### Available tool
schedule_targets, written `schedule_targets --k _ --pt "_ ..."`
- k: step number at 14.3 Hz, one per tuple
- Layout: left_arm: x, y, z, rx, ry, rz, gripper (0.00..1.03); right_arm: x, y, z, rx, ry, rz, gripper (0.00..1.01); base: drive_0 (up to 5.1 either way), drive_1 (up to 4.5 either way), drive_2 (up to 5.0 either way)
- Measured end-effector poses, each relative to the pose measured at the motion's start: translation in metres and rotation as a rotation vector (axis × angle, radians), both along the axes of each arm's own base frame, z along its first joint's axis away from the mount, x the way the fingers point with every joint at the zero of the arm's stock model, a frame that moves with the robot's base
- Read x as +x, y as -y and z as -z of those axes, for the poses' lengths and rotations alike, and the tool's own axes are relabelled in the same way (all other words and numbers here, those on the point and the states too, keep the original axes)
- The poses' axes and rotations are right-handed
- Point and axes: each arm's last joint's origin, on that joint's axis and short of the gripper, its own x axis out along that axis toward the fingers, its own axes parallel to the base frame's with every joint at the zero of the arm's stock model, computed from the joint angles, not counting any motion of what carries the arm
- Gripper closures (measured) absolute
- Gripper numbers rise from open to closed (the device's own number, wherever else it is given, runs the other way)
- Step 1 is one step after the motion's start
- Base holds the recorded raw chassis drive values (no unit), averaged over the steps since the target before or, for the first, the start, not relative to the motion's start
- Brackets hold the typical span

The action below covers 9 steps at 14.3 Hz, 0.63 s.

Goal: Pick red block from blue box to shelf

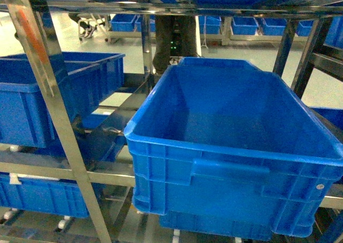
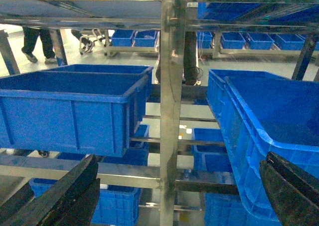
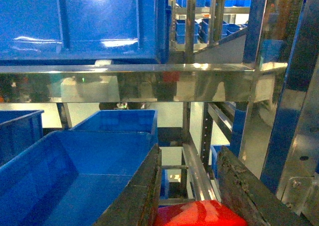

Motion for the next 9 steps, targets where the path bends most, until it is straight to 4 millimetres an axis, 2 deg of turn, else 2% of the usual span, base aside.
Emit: schedule_targets --k 9 --pt "0.0000 0.0000 0.0000 0.000 0.000 0.000 0.05 0.0000 0.0000 0.0000 0.000 0.000 0.000 0.73 0.0 0.00 0.0"
